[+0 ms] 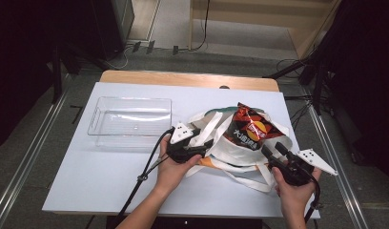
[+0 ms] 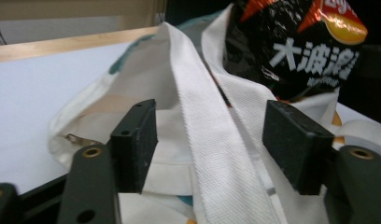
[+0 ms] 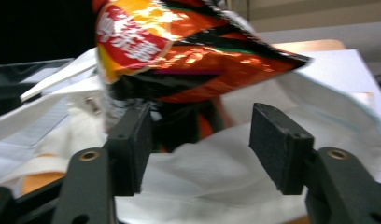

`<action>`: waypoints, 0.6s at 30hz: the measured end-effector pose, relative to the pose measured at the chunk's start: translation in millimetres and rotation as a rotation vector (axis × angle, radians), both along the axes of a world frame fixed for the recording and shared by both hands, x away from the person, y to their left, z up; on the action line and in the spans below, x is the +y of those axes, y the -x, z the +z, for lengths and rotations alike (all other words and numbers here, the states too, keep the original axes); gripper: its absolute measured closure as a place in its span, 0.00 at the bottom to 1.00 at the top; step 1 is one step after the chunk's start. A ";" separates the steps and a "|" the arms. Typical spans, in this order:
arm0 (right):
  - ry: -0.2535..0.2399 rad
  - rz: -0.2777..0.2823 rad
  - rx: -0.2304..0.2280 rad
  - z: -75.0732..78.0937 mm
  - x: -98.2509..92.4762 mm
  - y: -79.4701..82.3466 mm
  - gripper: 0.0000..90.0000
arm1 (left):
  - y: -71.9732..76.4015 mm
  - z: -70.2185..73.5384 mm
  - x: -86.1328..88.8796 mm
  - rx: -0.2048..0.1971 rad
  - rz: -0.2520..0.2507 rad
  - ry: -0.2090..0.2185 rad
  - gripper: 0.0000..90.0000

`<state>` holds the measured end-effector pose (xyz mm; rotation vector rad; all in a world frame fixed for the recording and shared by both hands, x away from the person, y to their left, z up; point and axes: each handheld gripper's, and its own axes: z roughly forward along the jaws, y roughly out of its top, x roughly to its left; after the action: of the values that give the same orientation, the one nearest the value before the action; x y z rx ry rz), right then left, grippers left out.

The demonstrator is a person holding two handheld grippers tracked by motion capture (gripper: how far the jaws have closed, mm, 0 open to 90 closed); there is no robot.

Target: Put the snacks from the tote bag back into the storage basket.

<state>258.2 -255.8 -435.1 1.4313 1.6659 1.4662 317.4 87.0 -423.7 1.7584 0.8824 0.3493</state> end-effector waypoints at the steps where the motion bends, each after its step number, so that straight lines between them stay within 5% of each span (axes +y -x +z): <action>1: 0.000 0.000 0.000 0.0 0.0 0.0 0.43 | 0.0 0.0 0.0 0.000 0.000 0.000 0.35; 7: 0.057 0.052 0.034 -7.7 15.0 -2.1 0.43 | -4.9 10.1 8.6 -0.001 0.030 0.019 0.32; 9: 0.107 0.061 0.088 -18.1 21.6 -6.0 0.57 | -4.4 12.0 7.8 -0.009 0.030 0.021 0.37; 11: 0.114 0.057 0.095 -21.6 22.4 -6.6 0.63 | -4.4 12.0 4.6 -0.015 0.046 -0.011 0.37; 12: 0.158 0.032 0.120 -25.1 23.1 -6.5 0.76 | -4.6 11.4 2.4 -0.021 0.058 -0.015 0.36; 15: 0.170 0.028 0.151 -27.2 22.9 -5.8 0.82 | -4.1 12.7 -0.4 -0.044 0.083 0.005 0.30; 18: 0.214 0.028 0.277 -39.3 24.1 -7.6 0.95 | -5.9 17.4 -10.8 -0.045 0.064 -0.006 0.15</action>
<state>265.8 -231.7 -474.4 1.5478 1.9495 1.1010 323.2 76.2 -406.2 1.7236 0.9076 0.4326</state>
